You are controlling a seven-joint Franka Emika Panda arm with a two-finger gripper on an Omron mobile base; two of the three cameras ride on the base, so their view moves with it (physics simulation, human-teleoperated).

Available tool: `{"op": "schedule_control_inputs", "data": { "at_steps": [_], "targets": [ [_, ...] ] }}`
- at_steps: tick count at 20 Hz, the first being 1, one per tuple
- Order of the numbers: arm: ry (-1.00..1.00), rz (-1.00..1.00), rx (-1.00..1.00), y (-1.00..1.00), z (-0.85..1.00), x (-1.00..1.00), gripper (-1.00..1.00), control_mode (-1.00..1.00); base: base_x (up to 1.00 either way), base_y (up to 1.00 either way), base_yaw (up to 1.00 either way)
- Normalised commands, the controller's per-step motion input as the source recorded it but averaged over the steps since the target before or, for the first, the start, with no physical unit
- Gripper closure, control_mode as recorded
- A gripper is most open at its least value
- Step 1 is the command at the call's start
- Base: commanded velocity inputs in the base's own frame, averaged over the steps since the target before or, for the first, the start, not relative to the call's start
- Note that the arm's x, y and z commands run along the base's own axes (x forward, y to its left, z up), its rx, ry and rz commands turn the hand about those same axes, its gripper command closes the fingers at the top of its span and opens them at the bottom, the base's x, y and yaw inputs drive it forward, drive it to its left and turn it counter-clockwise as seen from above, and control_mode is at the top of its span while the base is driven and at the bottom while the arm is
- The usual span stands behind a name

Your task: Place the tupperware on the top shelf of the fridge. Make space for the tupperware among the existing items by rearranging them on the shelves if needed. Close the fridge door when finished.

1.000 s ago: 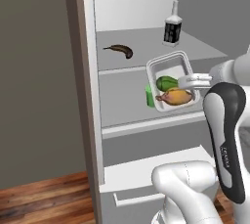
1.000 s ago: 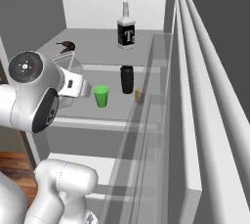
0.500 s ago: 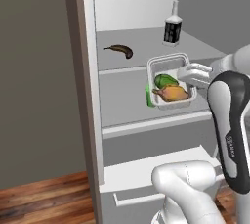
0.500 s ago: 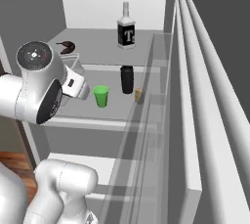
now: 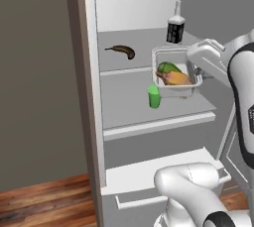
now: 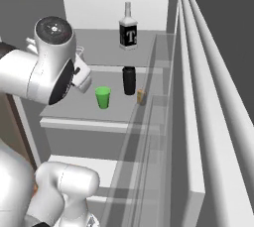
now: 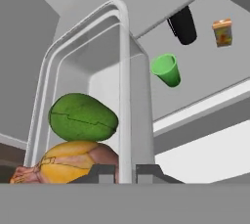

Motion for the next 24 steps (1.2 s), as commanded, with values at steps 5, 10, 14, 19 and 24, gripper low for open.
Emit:
{"op": "schedule_control_inputs", "data": {
  "at_steps": [5,10,14,19,24],
  "targets": [
    [-0.01,-0.15,0.07,0.0,0.29,0.19,1.0,-1.0,0.0,0.0,0.0],
    [-0.02,-0.21,0.02,-0.04,0.02,0.26,1.0,-1.0,0.0,0.0,0.0],
    [0.0,-0.18,0.01,0.0,-0.12,0.35,1.0,-1.0,0.0,0.0,0.0],
    [0.0,-0.16,0.01,0.0,-0.12,0.49,1.0,-1.0,0.0,0.0,0.0],
    [0.0,-0.1,0.04,0.0,-0.09,0.52,1.0,-1.0,0.0,0.0,0.0]
  ]
}}
